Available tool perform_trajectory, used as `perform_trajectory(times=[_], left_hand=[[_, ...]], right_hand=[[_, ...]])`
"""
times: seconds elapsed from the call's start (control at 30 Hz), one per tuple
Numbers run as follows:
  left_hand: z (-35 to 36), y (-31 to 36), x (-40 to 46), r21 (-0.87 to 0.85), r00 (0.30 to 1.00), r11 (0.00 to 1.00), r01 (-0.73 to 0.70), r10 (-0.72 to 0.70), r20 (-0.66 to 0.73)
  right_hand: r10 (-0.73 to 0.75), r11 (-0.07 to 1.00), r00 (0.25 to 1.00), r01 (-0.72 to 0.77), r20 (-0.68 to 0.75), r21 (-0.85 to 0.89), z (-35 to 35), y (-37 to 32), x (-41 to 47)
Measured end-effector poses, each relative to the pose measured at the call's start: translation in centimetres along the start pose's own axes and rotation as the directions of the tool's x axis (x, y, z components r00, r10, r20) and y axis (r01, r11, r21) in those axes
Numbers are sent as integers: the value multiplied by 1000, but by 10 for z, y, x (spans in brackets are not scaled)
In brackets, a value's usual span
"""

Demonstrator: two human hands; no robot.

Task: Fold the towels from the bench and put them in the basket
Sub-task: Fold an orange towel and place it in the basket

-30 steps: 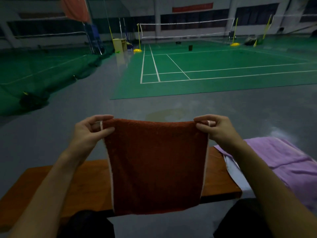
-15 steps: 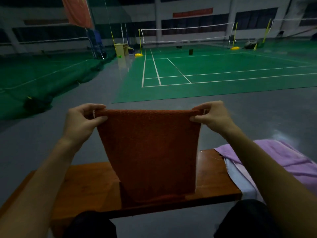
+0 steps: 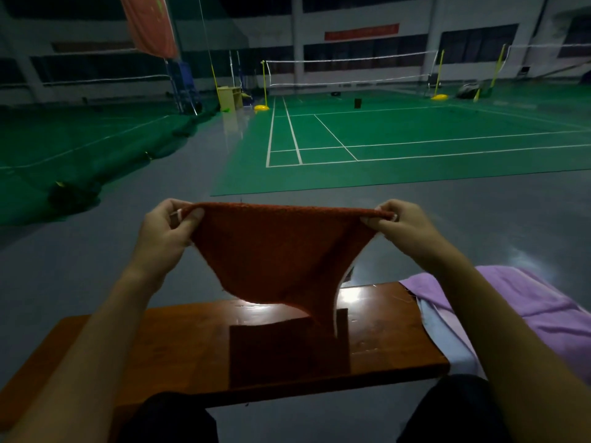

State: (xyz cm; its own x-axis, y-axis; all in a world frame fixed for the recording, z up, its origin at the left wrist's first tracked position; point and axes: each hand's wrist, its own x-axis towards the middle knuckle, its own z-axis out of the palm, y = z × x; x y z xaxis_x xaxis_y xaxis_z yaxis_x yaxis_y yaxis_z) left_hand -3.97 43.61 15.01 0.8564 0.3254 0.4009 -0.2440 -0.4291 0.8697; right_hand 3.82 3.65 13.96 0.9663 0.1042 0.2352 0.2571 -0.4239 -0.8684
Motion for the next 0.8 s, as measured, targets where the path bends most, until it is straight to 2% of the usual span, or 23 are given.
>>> perform_trajectory(times=[0.1, 0.27, 0.37, 0.43, 0.53, 0.63, 0.8], left_hand=[[1, 6, -20, -19, 999, 1000, -5, 5, -43], [-9, 18, -46, -77, 997, 996, -38, 33, -74], [-16, 23, -56, -172, 998, 984, -47, 38, -57], [-17, 18, -59, -166, 997, 985, -48, 39, -60], [-8, -4, -60, -80, 999, 996, -40, 37, -35], [8, -46, -57, 51, 1000, 999, -15, 15, 3], [43, -137, -51, 184, 985, 968, 171, -168, -29]], right_hand=[[28, 975, 1000, -29, 6, 222, 0, 4, -21], [16, 944, 999, -31, 46, 328, -11, 3, -52], [45, 886, 991, -97, 123, 454, -19, 3, -63], [77, 852, 982, -153, 170, 500, -22, 8, -67], [132, 864, 974, -205, 186, 460, -11, 29, -65], [212, 921, 969, -242, 128, 305, 16, 64, -56], [351, 932, 933, -356, 77, 73, 70, 133, -29]])
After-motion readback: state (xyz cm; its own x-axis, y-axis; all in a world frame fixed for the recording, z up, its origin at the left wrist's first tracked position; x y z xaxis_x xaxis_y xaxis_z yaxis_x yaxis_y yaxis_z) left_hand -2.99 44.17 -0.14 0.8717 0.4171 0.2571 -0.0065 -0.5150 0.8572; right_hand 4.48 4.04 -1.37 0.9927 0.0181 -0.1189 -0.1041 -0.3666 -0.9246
